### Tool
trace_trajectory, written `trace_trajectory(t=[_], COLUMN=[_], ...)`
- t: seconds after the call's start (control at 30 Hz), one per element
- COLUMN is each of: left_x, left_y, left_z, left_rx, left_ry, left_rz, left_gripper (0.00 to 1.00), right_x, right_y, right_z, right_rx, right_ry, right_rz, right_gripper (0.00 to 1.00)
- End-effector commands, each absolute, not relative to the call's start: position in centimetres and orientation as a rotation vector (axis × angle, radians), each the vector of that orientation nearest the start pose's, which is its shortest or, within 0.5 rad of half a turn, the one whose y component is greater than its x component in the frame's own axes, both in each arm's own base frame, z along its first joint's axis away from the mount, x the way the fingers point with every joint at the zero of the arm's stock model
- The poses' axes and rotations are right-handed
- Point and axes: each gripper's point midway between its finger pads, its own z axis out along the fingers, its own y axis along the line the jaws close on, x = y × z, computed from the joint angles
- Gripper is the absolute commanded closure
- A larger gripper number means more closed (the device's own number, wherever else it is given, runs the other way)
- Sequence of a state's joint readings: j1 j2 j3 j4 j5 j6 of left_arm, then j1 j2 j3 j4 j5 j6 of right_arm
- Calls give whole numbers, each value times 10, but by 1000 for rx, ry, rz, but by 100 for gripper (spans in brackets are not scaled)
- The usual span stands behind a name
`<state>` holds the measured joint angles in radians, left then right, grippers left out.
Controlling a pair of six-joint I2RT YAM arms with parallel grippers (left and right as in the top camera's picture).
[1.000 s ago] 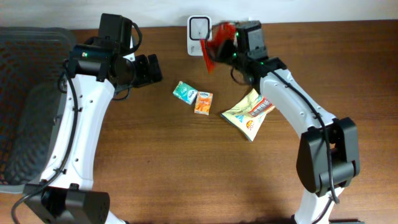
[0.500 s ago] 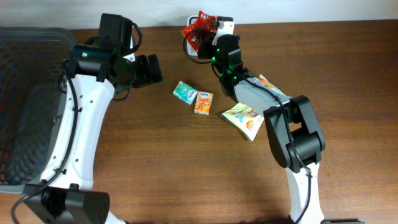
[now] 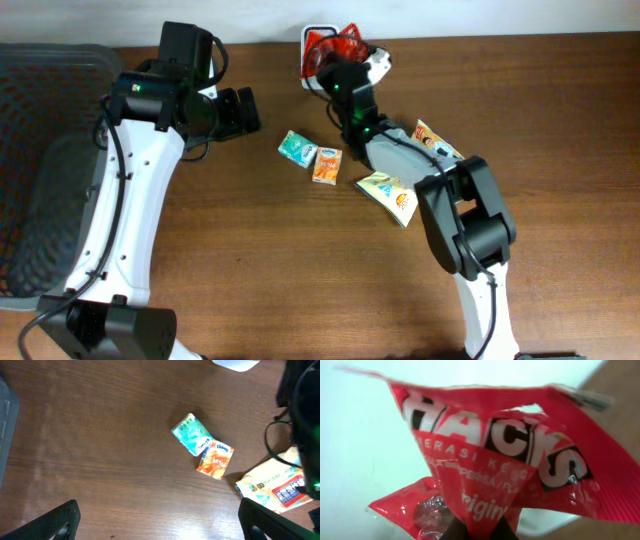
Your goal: Scan the item barcode
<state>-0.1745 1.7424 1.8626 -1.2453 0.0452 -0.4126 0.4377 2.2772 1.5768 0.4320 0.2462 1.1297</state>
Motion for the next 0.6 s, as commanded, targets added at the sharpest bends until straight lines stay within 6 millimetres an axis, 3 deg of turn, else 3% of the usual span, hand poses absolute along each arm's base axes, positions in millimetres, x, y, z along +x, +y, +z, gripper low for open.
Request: trace_trajectory(t=[0.0, 0.1, 0.23, 0.27, 0.37, 0.5, 0.53, 0.57], left_x=[399, 399, 398, 399, 399, 399, 399, 399], left_y=[-78, -78, -78, -79, -79, -79, -79, -79], left_z=[243, 243, 243, 243, 243, 243, 243, 243], left_rx=[-317, -316, -315, -315, -315, -315, -315, -315], left_ry=[2693, 2693, 2694, 2694, 2694, 2694, 2694, 2694], left_rz=[-241, -241, -241, -241, -241, -241, -241, -241], left_gripper=[1, 1, 1, 1, 1, 1, 1, 1], right_x=[603, 605, 626, 633, 643, 650, 651, 649], right_y=[250, 248, 239, 241, 246, 230, 228, 224], right_z=[140, 145, 194, 193, 164, 166, 174, 207], right_rx=[970, 973, 1021, 967, 944, 737, 659, 561], right_ry=[1684, 1668, 1543, 1560, 1594, 1649, 1656, 1623], right_rz=[967, 967, 984, 939, 899, 711, 656, 600], right_gripper=[96, 96, 96, 96, 96, 96, 96, 96])
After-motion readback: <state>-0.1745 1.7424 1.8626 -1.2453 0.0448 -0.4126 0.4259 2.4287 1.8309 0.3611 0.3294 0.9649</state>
